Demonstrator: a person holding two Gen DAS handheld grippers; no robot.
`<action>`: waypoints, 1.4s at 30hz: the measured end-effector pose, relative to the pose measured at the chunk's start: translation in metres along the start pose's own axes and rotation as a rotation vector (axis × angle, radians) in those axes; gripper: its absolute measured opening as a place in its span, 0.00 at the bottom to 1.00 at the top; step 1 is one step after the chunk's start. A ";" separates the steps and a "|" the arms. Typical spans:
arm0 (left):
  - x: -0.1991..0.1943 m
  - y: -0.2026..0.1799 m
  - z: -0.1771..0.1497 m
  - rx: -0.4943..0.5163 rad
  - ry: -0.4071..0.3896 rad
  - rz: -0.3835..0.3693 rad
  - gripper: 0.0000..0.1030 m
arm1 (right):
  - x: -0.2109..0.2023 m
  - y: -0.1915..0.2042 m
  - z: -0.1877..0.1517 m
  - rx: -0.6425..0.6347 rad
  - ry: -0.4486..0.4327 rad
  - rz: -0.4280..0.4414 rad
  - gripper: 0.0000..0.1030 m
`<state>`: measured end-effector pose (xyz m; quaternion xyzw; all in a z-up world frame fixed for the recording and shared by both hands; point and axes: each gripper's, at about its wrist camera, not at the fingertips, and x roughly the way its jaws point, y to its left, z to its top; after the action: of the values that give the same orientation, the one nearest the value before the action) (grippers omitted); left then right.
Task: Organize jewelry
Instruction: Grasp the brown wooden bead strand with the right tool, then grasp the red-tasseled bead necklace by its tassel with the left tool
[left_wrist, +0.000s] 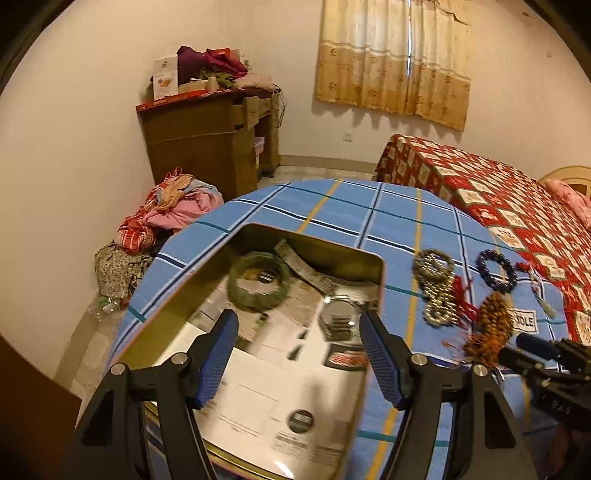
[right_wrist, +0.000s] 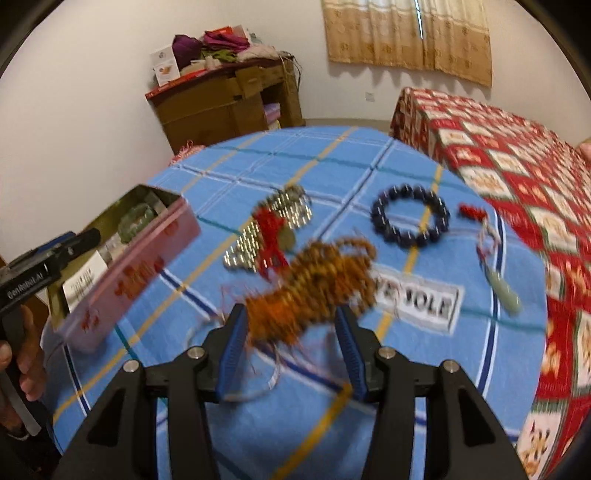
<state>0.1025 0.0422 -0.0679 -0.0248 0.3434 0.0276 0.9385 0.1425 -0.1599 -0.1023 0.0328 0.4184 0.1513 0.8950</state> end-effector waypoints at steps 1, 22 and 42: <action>-0.001 -0.004 -0.002 0.005 0.004 -0.009 0.66 | 0.001 -0.001 -0.003 0.000 0.008 -0.002 0.50; 0.010 -0.061 -0.004 0.107 0.027 -0.047 0.66 | 0.016 -0.021 0.029 0.040 -0.058 -0.061 0.49; 0.017 -0.082 0.001 0.144 0.027 -0.112 0.59 | -0.037 -0.037 0.008 0.080 -0.149 -0.006 0.14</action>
<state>0.1219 -0.0386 -0.0762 0.0232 0.3554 -0.0498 0.9331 0.1352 -0.2056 -0.0763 0.0787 0.3563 0.1290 0.9221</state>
